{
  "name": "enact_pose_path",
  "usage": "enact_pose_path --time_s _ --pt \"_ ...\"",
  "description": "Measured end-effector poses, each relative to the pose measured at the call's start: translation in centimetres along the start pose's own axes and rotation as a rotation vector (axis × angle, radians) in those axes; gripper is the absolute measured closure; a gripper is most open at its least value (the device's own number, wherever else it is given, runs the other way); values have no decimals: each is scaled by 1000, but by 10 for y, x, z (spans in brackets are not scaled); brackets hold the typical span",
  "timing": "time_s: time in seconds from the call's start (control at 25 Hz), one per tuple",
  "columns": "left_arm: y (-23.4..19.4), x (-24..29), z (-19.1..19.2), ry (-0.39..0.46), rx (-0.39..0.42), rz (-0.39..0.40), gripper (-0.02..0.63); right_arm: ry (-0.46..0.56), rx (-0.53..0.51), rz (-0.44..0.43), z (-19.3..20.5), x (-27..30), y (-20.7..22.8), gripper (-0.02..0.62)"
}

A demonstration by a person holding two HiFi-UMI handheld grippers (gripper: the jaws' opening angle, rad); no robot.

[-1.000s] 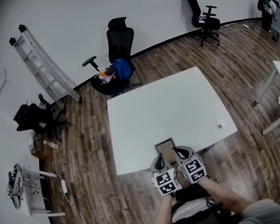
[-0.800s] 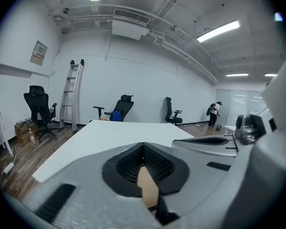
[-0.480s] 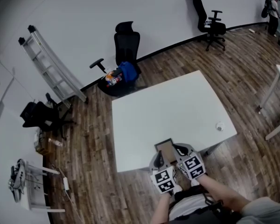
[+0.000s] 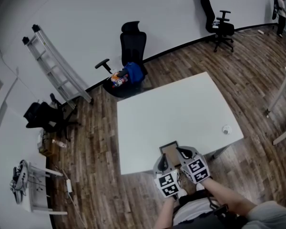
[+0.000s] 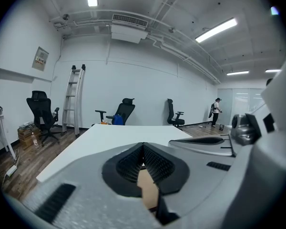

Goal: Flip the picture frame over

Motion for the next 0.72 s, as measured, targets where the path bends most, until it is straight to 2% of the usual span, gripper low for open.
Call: enact_pose_path --time_s 0.28,0.52,0.72 --pt "-3 2 6 8 -18 -3 603 -8 0 5 3 0 1 592" --pt "-1 4 4 -3 2 0 603 -19 5 5 5 3 3 592" --pt "-6 6 9 -8 -26 2 603 -30 6 7 7 5 1 592"
Point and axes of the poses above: the fingertips, and each gripper's own axes: x forward along the fingers, y to its right, z out of its underside, the point moved 4 cm from there along -x, backward along the fingers, and after that the axes turned 5 degrees about -y, right-handed, at the moved point
